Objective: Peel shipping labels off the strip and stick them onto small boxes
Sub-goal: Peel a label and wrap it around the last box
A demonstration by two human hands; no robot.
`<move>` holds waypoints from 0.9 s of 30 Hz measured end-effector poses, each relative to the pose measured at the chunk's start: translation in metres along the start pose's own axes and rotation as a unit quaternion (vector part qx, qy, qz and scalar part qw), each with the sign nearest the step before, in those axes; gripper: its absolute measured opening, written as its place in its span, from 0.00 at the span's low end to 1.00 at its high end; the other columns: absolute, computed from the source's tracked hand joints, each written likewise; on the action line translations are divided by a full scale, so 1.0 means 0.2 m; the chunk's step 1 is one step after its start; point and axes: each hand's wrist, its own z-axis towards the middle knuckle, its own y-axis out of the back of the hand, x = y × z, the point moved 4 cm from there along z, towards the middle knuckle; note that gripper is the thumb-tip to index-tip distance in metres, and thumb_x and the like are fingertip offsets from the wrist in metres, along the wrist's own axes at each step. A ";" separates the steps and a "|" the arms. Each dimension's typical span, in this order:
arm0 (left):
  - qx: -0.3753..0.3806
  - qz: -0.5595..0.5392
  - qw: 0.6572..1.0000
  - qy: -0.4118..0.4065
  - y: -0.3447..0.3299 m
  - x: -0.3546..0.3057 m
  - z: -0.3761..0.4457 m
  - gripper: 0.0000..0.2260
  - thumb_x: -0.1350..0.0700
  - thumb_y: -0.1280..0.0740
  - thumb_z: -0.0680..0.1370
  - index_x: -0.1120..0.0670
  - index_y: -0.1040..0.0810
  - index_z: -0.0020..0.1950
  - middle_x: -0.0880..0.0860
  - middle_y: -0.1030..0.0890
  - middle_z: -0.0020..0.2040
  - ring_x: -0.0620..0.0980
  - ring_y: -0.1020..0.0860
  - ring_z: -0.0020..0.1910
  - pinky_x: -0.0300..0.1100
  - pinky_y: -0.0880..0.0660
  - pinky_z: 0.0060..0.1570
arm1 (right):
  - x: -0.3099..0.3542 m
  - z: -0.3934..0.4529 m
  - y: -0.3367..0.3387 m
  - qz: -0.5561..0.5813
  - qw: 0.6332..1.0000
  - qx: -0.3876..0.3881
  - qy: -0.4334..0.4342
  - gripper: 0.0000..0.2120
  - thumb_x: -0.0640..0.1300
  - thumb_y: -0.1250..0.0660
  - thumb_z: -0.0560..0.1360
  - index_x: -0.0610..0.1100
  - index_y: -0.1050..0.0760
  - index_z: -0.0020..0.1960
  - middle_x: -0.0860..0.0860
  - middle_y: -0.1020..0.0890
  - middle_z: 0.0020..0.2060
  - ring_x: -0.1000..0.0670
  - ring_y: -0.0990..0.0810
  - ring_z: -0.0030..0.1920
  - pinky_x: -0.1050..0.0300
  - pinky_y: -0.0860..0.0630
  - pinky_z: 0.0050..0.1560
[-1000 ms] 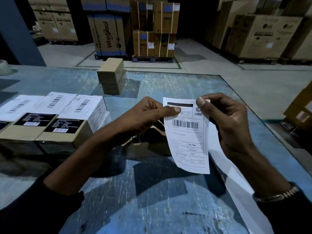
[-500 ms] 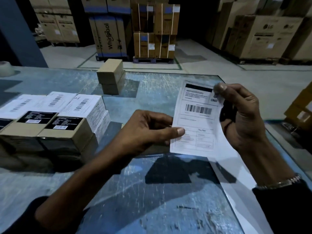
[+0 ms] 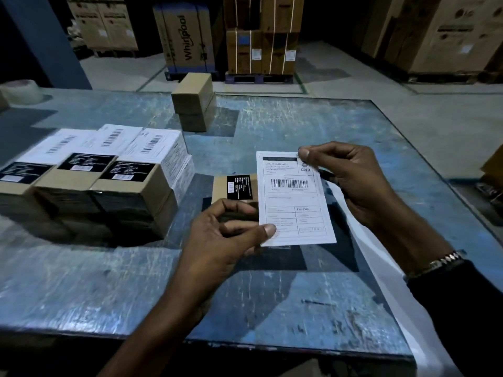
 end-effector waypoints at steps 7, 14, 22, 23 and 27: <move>-0.004 -0.067 0.998 0.016 -0.01 0.02 0.00 0.15 0.66 0.23 0.71 0.58 0.27 0.49 0.61 0.11 0.49 0.61 0.12 0.51 0.43 0.14 0.42 | -0.05 0.01 -0.04 0.048 0.996 -0.029 -0.064 0.05 0.40 0.19 0.74 0.39 0.12 0.47 0.43 0.10 0.43 0.48 0.12 0.42 0.58 0.19 0.40; -0.003 -0.094 0.995 0.041 -0.01 0.05 -0.01 0.15 0.66 0.24 0.73 0.56 0.31 0.44 0.64 0.12 0.50 0.60 0.12 0.53 0.40 0.15 0.41 | -0.10 0.02 -0.06 0.056 0.995 -0.040 -0.069 0.06 0.38 0.19 0.73 0.36 0.13 0.47 0.40 0.11 0.42 0.47 0.13 0.39 0.56 0.18 0.42; -0.015 -0.115 0.993 0.032 0.00 0.04 -0.01 0.16 0.66 0.24 0.71 0.55 0.32 0.43 0.64 0.12 0.50 0.59 0.12 0.52 0.40 0.15 0.41 | -0.12 0.03 -0.07 0.047 0.996 -0.045 -0.056 0.06 0.38 0.19 0.74 0.35 0.13 0.47 0.40 0.11 0.44 0.46 0.12 0.42 0.56 0.18 0.43; -0.017 -0.113 0.993 0.034 0.00 0.04 -0.01 0.16 0.67 0.25 0.72 0.55 0.32 0.43 0.64 0.12 0.49 0.59 0.11 0.52 0.40 0.15 0.40 | -0.13 0.03 -0.07 0.048 0.996 -0.046 -0.054 0.06 0.38 0.19 0.74 0.35 0.13 0.47 0.40 0.11 0.44 0.46 0.12 0.41 0.56 0.18 0.43; -0.024 -0.108 0.993 0.041 0.00 0.05 -0.01 0.16 0.69 0.26 0.74 0.56 0.31 0.43 0.65 0.12 0.48 0.59 0.11 0.51 0.40 0.14 0.41 | -0.14 0.03 -0.08 0.052 0.997 -0.047 -0.044 0.08 0.37 0.19 0.74 0.33 0.13 0.48 0.37 0.11 0.45 0.41 0.12 0.43 0.48 0.16 0.49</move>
